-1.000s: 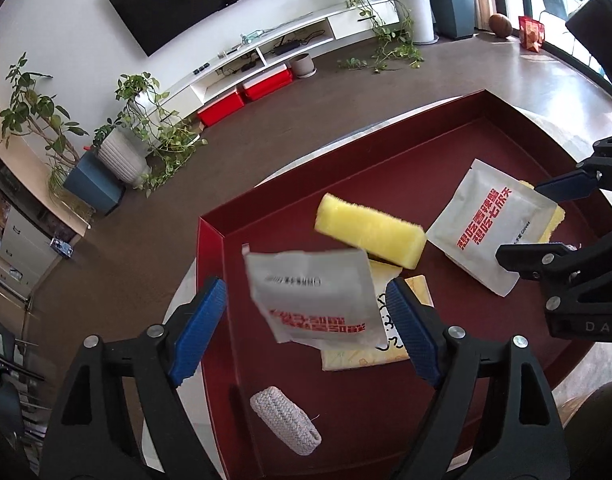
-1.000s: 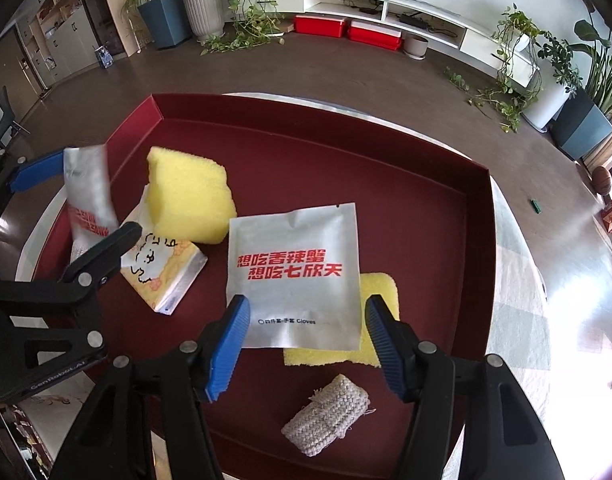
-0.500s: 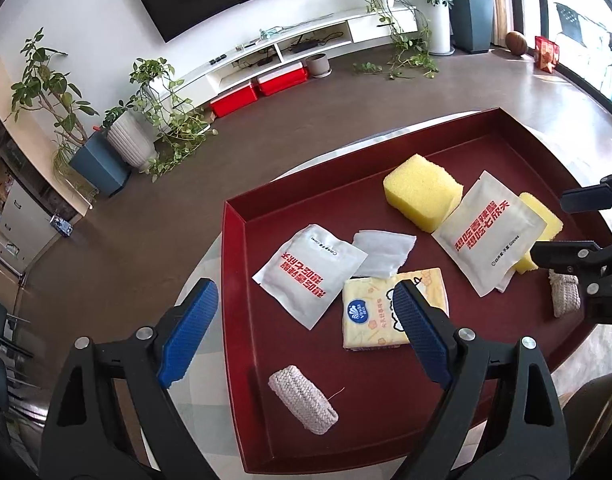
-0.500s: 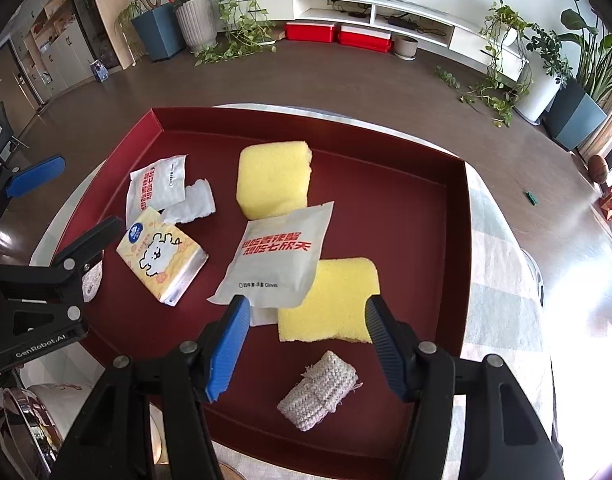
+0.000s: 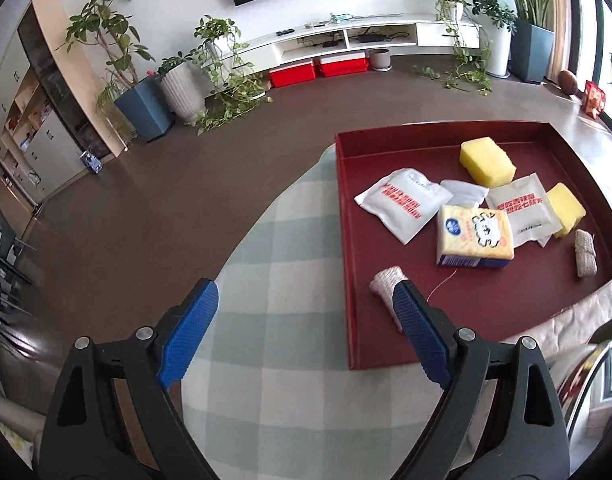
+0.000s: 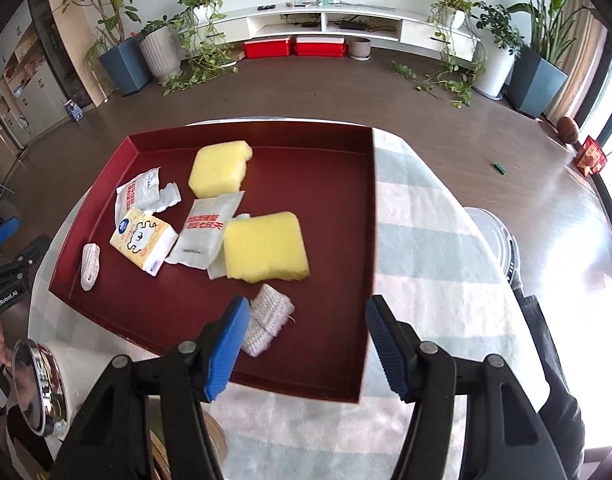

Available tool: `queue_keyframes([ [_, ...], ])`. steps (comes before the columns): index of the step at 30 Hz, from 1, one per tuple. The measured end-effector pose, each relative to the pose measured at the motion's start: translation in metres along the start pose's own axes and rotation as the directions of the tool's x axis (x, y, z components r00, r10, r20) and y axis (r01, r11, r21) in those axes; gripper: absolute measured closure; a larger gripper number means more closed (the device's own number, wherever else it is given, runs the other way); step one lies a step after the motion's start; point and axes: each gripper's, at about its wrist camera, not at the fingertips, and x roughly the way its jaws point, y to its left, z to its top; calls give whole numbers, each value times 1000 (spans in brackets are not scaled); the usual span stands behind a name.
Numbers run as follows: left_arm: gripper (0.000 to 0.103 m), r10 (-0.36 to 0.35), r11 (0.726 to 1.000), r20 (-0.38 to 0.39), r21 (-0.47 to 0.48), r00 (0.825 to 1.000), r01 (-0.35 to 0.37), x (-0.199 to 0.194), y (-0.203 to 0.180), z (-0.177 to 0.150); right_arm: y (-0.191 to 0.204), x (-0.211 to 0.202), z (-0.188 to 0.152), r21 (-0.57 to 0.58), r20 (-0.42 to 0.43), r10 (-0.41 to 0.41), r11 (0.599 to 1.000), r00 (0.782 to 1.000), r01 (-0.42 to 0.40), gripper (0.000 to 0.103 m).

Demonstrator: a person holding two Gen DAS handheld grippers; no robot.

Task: Organize soft objects
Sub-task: 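Withdraw both open tools toward the tissue pack on the table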

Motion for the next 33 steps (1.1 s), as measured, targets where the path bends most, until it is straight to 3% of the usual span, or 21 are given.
queue_keyframes([
  [8,13,39,999,-54,-28,998,-40,-18,28,-59,-44,-22,-68,117,-33,-23,993,999,27,35],
  [13,13,1,1000,-104,-27,995,-4,-29,30,-99,-49,-27,-119,142,-85,-15,990,996,27,35],
  [18,13,-29,1000,-123,6,992,30,-49,15,-124,-31,-32,-157,128,-128,41,991,991,-25,35],
  [23,13,-105,993,-130,46,986,111,-72,-15,-137,6,-40,-178,74,-144,106,993,984,-96,34],
  [28,13,-186,977,-147,72,971,198,-82,-47,-145,42,-47,-194,42,-151,186,983,971,-181,34],
  [33,13,-248,961,-153,86,957,263,-90,-75,-147,70,-49,-207,22,-156,215,977,964,-214,34],
])
